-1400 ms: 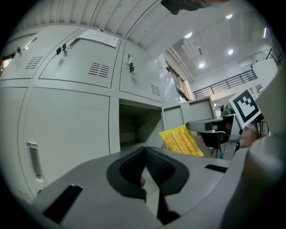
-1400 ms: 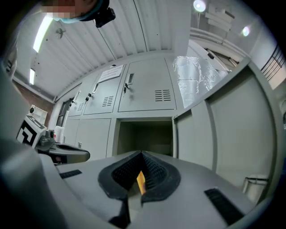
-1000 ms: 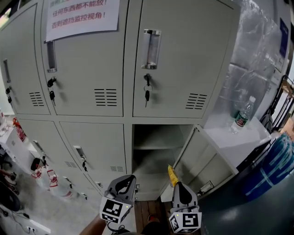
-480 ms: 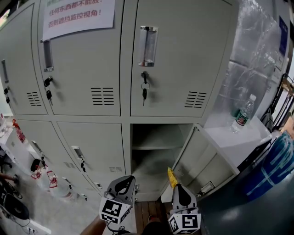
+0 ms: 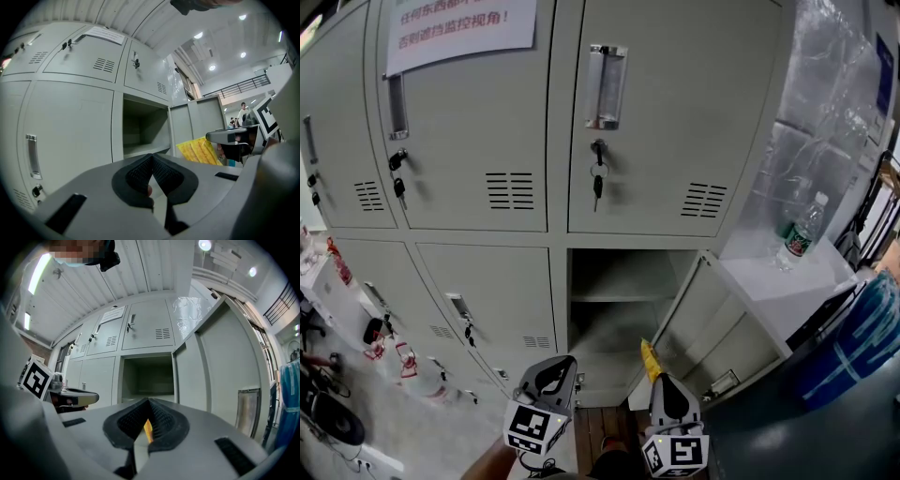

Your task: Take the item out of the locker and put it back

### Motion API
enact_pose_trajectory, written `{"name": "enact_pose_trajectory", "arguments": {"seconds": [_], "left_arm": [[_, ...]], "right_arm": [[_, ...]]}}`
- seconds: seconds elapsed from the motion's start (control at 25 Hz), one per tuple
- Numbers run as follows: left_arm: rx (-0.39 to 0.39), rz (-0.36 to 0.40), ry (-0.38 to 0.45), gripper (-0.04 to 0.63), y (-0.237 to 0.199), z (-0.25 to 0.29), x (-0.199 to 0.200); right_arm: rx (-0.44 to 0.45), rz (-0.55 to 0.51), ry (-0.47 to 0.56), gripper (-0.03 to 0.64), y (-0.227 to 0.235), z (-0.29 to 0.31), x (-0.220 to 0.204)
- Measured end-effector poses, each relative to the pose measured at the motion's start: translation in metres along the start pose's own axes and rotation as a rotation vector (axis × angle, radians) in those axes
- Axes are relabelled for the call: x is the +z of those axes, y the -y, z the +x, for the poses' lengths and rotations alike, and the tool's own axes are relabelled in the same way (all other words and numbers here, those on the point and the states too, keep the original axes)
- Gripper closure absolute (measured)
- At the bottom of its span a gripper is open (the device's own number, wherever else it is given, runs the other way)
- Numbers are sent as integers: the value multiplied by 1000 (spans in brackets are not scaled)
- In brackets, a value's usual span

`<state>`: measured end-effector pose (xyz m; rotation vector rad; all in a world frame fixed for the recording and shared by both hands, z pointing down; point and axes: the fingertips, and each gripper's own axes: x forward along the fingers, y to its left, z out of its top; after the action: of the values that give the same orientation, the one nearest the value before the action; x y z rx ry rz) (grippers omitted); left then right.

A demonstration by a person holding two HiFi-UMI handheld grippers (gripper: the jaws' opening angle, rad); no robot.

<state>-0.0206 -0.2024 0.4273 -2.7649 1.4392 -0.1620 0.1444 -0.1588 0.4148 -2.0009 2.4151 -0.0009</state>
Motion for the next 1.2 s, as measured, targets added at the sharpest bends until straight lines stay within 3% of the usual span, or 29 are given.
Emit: {"name": "enact_pose_trajectory", "arguments": {"seconds": [0.6,1.2], "left_arm": [[42,-23,-58,574,-9,3,-26],[206,-86,-131,574,-46,-5,-65]], "right_arm": [[61,-2,-22,600,-3,43,-14],[235,-29,-97,600,-36,129,-55]]}}
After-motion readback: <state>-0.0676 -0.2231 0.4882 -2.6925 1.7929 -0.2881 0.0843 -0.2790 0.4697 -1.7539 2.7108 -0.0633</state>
